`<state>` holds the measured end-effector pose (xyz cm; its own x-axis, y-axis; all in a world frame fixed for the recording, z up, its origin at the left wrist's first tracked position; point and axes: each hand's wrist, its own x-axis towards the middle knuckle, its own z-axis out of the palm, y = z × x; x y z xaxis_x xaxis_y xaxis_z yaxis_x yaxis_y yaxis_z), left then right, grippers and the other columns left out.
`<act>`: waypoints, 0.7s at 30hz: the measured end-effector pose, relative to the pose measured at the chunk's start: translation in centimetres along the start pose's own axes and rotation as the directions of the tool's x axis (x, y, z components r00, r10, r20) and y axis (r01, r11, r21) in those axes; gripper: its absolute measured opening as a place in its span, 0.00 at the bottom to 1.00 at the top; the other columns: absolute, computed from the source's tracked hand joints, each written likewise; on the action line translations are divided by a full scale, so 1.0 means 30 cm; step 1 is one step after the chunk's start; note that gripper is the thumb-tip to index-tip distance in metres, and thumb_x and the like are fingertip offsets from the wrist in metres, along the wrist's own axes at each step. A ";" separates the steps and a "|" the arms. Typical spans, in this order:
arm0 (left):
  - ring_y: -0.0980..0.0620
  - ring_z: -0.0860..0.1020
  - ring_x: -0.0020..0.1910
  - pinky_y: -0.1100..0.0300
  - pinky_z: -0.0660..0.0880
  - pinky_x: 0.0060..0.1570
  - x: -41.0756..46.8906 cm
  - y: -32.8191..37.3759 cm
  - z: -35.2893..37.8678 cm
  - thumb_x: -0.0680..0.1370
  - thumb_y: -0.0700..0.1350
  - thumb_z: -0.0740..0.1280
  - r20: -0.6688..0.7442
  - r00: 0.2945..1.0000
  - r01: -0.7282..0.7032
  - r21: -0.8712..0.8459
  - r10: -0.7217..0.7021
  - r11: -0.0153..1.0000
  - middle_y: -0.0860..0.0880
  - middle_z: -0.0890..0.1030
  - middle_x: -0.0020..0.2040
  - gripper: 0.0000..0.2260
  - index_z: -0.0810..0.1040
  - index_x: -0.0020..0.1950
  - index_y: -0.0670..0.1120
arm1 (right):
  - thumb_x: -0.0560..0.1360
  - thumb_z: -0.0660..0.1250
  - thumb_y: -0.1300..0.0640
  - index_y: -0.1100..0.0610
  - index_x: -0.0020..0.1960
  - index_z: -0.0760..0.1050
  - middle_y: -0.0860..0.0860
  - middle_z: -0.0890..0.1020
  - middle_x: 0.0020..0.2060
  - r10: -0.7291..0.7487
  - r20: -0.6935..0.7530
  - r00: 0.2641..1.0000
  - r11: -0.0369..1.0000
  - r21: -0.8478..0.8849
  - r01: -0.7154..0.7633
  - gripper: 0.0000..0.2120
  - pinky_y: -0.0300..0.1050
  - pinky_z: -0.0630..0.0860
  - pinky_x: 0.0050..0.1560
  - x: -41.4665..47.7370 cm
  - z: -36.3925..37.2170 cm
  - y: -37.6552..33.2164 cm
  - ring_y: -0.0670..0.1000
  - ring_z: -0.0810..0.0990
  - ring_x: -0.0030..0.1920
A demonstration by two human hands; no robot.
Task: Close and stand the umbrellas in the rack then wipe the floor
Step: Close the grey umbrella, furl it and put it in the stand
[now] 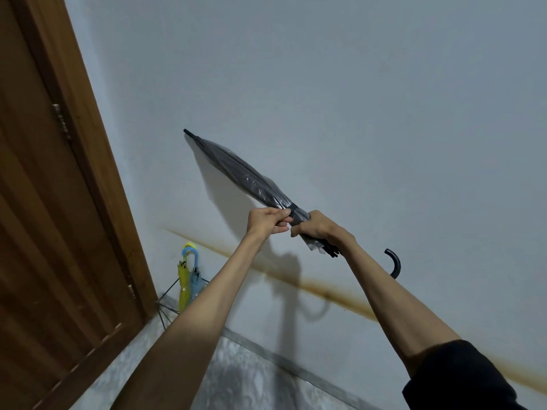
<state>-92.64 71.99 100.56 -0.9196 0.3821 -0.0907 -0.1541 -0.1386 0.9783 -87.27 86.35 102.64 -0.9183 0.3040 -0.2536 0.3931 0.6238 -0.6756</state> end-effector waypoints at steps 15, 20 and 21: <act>0.53 0.79 0.34 0.59 0.77 0.36 0.014 -0.038 -0.108 0.66 0.61 0.75 -0.099 0.995 0.030 0.418 0.012 0.908 0.52 0.82 0.36 0.19 0.79 0.42 0.46 | 0.61 0.70 0.51 0.59 0.43 0.74 0.56 0.79 0.25 0.078 -0.008 0.997 0.970 -0.229 -0.078 0.14 0.46 0.73 0.31 -0.011 0.054 -0.052 0.56 0.75 0.25; 0.48 0.62 0.70 0.48 0.67 0.65 0.018 -0.065 -0.195 0.61 0.65 0.75 0.344 0.795 -0.460 0.879 0.500 0.127 0.47 0.65 0.70 0.46 0.61 0.72 0.49 | 0.63 0.71 0.52 0.60 0.49 0.77 0.55 0.79 0.27 0.121 0.009 0.993 0.924 -0.366 -0.110 0.18 0.43 0.73 0.31 -0.024 0.030 -0.070 0.55 0.75 0.25; 0.44 0.53 0.76 0.44 0.60 0.71 0.025 -0.061 -0.212 0.60 0.65 0.75 0.471 0.741 -0.505 0.861 0.478 -0.066 0.45 0.55 0.76 0.53 0.52 0.78 0.50 | 0.63 0.70 0.52 0.61 0.48 0.77 0.56 0.79 0.27 0.135 0.039 0.990 0.918 -0.382 -0.110 0.17 0.44 0.73 0.31 -0.027 0.026 -0.078 0.55 0.74 0.25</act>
<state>-95.34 66.71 97.53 -0.5850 0.6475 0.4883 0.7853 0.6027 0.1415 -87.48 84.08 103.90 -0.8579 0.3570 -0.3694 0.4798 0.8140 -0.3276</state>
